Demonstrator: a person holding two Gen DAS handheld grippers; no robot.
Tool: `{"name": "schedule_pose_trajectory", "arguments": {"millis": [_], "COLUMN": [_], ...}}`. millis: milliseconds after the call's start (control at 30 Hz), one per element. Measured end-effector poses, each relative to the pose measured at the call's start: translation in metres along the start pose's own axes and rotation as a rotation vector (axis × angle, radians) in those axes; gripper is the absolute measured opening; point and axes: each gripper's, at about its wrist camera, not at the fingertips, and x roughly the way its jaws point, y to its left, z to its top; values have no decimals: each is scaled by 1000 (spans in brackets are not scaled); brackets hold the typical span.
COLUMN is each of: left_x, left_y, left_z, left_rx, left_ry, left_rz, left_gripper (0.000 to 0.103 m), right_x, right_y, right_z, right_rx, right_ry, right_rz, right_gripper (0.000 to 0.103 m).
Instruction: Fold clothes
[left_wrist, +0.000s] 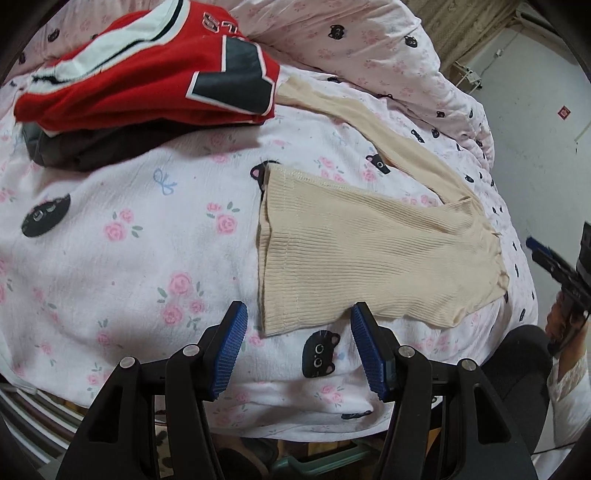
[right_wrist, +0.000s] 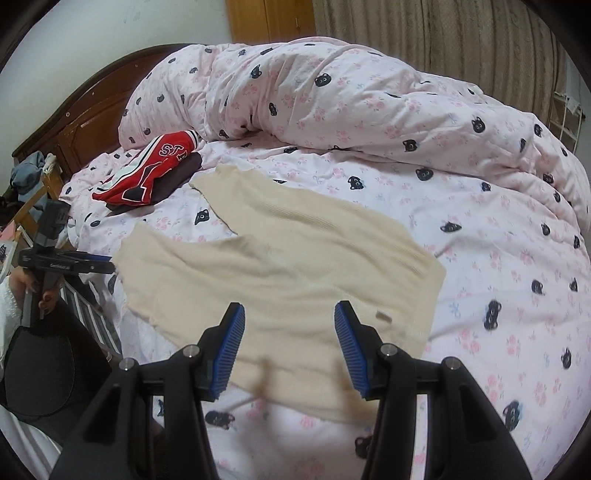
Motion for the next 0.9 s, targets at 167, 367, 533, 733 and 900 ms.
{"name": "schedule_pose_trajectory", "arguments": {"millis": [167,367,533,733,900], "left_x": [0,10,11,12,11], "left_y": [15,62,73,74,73], "left_z": [-3,-14,-20,-21,-19], "left_rx": [-134,-481,-583,-634,-652], "left_ry": [20,37,16,-15,-39], "left_rz": [-149,-397,-435,-433,-424], "left_gripper": [53,54,54,53,53], "right_x": [-6,-9,-8,-8,-7], "right_y": [-3,-13,-23,-29,-33], "right_z": [-15,-33,-40,-42,-44], "right_rx": [38,106,151,182,205], "right_ry": [-16,-36,-48,-61,-60], "right_rz": [10,29,33,38,43], "right_gripper": [52,52,52,52,52]}}
